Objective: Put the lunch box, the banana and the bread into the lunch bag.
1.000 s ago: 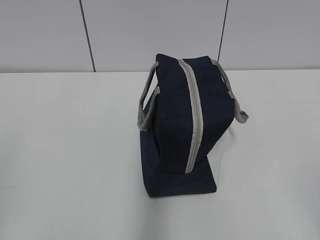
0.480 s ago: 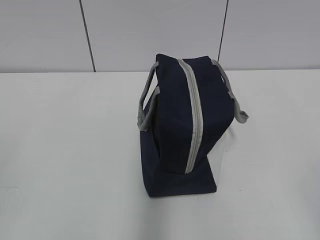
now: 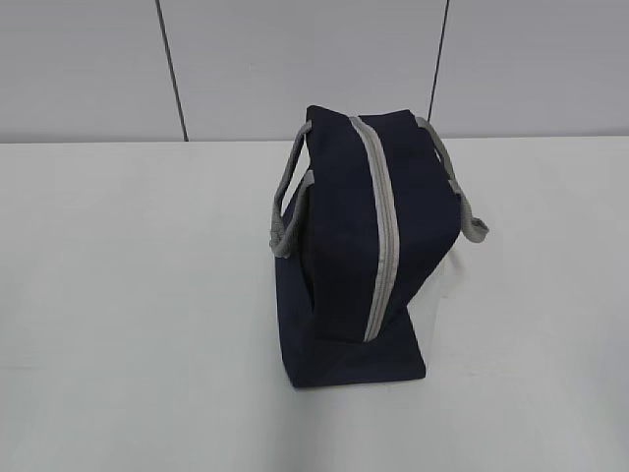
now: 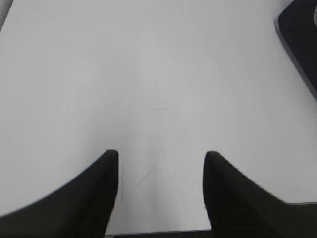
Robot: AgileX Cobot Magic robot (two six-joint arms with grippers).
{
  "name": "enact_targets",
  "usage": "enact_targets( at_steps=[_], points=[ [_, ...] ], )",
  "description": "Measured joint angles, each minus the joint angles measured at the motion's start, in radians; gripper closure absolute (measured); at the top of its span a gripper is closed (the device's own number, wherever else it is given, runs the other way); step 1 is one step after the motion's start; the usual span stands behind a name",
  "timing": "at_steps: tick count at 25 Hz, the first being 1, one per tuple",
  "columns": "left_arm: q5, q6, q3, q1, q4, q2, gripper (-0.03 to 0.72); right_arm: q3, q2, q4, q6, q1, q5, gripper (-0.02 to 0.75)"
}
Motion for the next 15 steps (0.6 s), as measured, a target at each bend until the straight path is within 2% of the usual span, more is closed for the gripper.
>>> enact_targets(
  at_steps=[8,15],
  points=[
    [0.000,0.000,0.000,0.051,0.000,-0.071,0.340,0.000,-0.001,-0.002,0.000,0.000,0.000,0.196],
    [0.002,0.000,0.000,0.077,0.000,-0.095,0.349,0.000,-0.001,-0.002,0.000,0.000,0.000,0.196]
  ],
)
